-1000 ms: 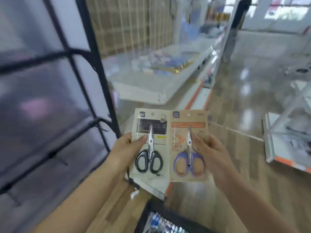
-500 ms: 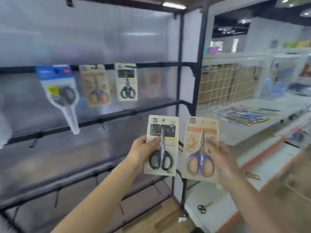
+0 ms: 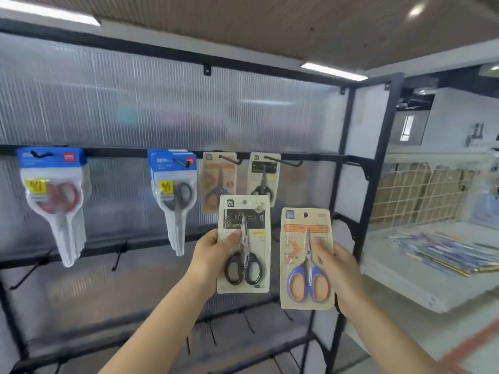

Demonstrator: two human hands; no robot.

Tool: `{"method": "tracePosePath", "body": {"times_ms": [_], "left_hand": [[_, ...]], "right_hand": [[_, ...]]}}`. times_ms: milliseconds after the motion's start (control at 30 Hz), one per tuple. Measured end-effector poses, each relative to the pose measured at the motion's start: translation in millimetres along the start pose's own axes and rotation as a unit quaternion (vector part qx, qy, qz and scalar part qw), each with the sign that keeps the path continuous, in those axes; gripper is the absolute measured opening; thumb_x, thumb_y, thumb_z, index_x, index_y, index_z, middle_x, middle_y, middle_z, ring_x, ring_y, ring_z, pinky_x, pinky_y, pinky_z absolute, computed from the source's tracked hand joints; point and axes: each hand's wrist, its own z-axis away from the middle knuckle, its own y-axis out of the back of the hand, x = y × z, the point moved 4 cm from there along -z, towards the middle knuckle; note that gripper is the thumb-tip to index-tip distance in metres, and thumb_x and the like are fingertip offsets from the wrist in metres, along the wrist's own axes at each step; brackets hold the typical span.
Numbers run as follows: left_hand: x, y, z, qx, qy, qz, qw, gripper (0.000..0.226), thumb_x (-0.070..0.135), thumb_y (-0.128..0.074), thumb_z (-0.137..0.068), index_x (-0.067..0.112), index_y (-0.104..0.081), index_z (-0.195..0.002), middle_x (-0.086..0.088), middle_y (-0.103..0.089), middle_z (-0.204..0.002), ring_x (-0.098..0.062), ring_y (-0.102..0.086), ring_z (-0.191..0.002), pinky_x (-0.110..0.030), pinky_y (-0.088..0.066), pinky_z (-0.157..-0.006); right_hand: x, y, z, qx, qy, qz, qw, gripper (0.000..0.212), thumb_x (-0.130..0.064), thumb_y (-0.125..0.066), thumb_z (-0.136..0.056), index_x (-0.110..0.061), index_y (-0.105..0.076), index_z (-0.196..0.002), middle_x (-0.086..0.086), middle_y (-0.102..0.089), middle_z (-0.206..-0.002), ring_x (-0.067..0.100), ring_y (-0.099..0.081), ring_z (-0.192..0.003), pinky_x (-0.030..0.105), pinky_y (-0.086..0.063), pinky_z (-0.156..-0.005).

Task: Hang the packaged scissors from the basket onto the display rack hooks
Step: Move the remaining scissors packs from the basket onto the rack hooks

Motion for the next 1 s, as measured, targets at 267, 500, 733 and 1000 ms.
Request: {"method": "tracePosePath", "body": {"times_ms": [267,500,733,1000], "left_hand": [[16,14,-47,-0.011,-0.021,-0.006,1.0,0.008,0.01,-0.06,-0.09,0.011,-0.064,-0.082,-0.004,-0.073,-0.073,-0.015,-0.068,-0.063,-0.031,-0.055,-0.067],[10,-1,-63,-0.004,-0.016,-0.016,1.0,0.009,0.012,-0.061,-0.09,0.009,-0.064,-0.082,-0.005,-0.073,-0.071,-0.016,-0.068,-0.06,-0.029,-0.055,-0.061],[6,20,-65,0.064,-0.005,-0.022,0.998,0.019,0.015,-0.061,-0.09,-0.001,-0.063,-0.099,-0.018,-0.072,-0.09,-0.029,-0.069,-0.077,-0.033,-0.057,-0.064],[19,56,-41,0.133,-0.045,-0.042,0.989,0.008,0.013,-0.061,-0.089,0.006,-0.066,-0.09,-0.007,-0.073,-0.078,-0.016,-0.068,-0.062,-0.024,-0.054,-0.054]], "right_hand": [[-15,-33,-48,0.008,0.034,-0.031,0.999,0.028,-0.039,-0.062,-0.087,-0.013,-0.067,-0.097,0.0,-0.075,-0.085,0.019,-0.071,-0.082,0.039,-0.054,-0.081],[-30,-26,-69,0.012,0.066,-0.031,0.997,0.02,-0.035,-0.059,-0.09,-0.017,-0.066,-0.096,0.0,-0.074,-0.088,0.016,-0.071,-0.079,0.03,-0.055,-0.071],[-56,-75,-72,-0.094,0.12,-0.056,0.987,0.012,-0.025,-0.06,-0.09,-0.017,-0.065,-0.084,-0.016,-0.069,-0.065,-0.005,-0.061,-0.061,0.009,-0.046,-0.056],[-67,-123,-69,-0.161,0.15,-0.068,0.973,0.012,-0.031,-0.06,-0.09,-0.023,-0.063,-0.082,-0.015,-0.066,-0.07,-0.005,-0.059,-0.063,0.009,-0.045,-0.058]]}}
